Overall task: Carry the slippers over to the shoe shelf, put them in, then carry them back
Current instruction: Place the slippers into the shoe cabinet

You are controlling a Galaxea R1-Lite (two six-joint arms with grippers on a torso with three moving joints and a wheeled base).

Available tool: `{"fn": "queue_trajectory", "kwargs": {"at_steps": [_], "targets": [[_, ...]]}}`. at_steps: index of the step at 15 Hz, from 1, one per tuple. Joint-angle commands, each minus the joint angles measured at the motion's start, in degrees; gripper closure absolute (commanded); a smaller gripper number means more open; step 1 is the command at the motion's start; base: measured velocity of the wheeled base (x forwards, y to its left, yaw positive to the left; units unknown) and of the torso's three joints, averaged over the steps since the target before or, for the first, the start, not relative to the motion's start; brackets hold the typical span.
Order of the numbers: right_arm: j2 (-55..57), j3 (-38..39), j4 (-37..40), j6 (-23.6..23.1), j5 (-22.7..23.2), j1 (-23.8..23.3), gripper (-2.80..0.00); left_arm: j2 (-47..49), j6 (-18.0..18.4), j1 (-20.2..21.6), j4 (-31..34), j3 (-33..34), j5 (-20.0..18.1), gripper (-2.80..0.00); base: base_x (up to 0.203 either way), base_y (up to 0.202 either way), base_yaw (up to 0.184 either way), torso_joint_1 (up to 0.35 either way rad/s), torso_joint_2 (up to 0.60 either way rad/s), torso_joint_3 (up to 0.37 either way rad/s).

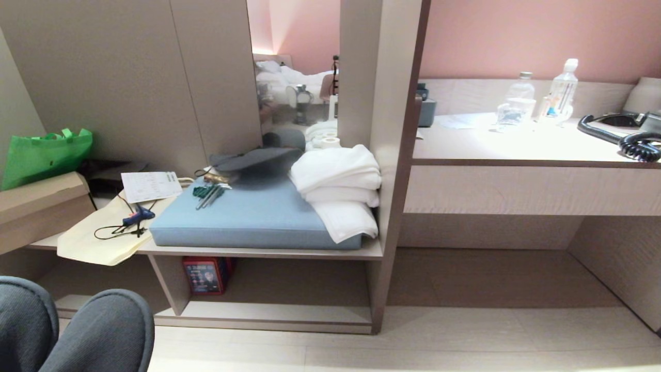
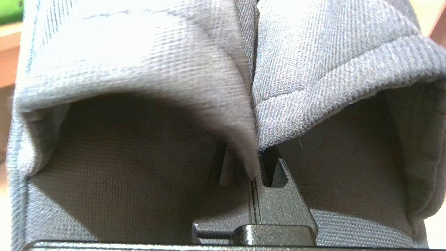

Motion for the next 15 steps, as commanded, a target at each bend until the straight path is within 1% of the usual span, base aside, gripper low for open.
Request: {"fn": "queue_trajectory", "kwargs": {"at_steps": [1,3,15], "targets": [[0.0,0.0,0.0,0.0,0.0,0.0,0.00,0.1,0.1,0.0,0.0,0.0,-0.1,0.00,0.000,0.000,0.000,0.000,0.00,0.000],[0.0,0.0,0.0,0.2,0.0,0.1,0.00,0.1,0.6,0.1,-0.1,0.0,-0.2,0.00,0.000,0.000,0.000,0.000,0.00,0.000],[0.0,0.0,0.0,0.6,0.0,0.1,0.00,0.1,0.6,0.0,-0.1,0.0,-0.2,0.00,0.000,0.000,0.000,0.000,0.00,0.000]]}}
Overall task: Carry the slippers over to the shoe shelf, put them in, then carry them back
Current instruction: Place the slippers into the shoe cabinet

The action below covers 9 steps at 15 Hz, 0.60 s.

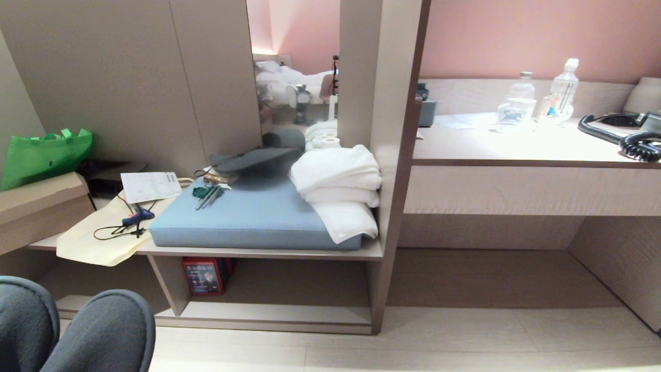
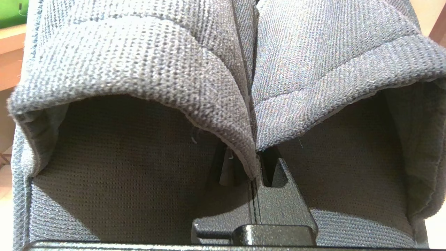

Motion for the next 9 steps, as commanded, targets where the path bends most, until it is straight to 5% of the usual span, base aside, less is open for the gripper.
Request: {"fn": "queue_trajectory", "kwargs": {"at_steps": [1,9], "targets": [[0.1,0.0,0.0,0.0,0.0,0.0,0.00,0.1,0.1,0.0,0.0,0.0,0.0,0.00,0.000,0.000,0.000,0.000,0.00,0.000],[0.0,0.0,0.0,0.0,0.0,0.0,0.00,0.1,-0.3,0.1,0.0,0.0,-0.1,0.00,0.000,0.000,0.000,0.002,0.00,-0.160]]}}
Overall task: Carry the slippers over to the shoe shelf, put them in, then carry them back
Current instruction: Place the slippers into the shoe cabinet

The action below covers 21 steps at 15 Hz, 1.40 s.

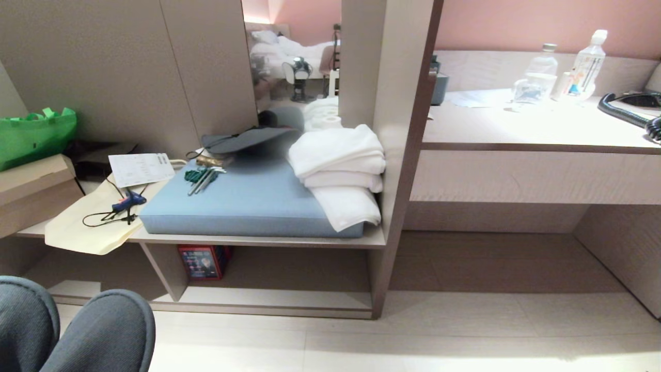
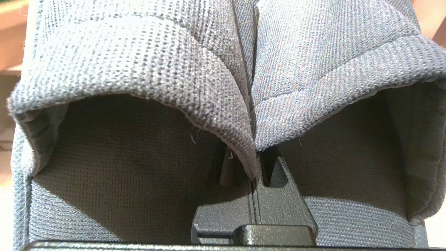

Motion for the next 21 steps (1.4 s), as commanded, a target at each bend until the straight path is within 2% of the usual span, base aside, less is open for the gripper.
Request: {"fn": "queue_trajectory", "kwargs": {"at_steps": [1,21], "targets": [[0.0,0.0,0.0,0.0,0.0,0.0,0.00,0.1,0.0,0.0,0.1,0.0,0.0,0.00,0.000,0.000,0.000,0.006,0.00,-0.200],[0.0,0.0,0.0,0.0,0.0,0.1,0.00,0.1,-0.3,0.0,0.0,0.0,0.1,0.00,0.000,0.000,0.000,0.005,0.00,-0.198]]}}
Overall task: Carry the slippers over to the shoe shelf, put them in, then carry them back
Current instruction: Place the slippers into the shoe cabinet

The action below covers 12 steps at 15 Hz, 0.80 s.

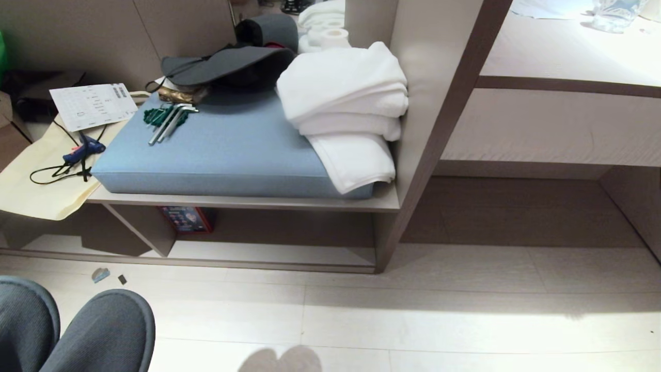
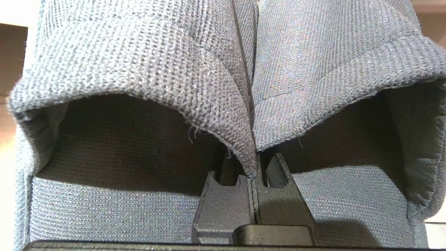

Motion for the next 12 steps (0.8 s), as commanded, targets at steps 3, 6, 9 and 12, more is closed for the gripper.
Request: {"fn": "queue_trajectory", "kwargs": {"at_steps": [3,6,9,12], "targets": [[0.0,0.0,0.0,0.0,0.0,-0.1,0.00,0.1,0.0,0.0,0.0,0.0,0.1,0.00,0.000,0.000,0.000,0.003,0.00,-0.194],[0.0,0.0,0.0,0.0,0.0,0.0,0.00,0.1,-0.1,0.0,0.0,0.0,0.1,0.00,0.000,0.000,0.000,-0.002,0.00,-0.195],[0.0,0.0,0.0,0.0,0.0,0.0,0.00,0.1,0.0,0.0,0.0,0.0,0.1,0.00,0.000,0.000,0.000,0.005,0.00,-0.202],[0.0,0.0,0.0,0.0,0.0,0.0,0.00,0.1,0.0,0.0,-0.1,0.0,0.1,0.00,0.000,0.000,0.000,0.001,0.00,-0.197]]}}
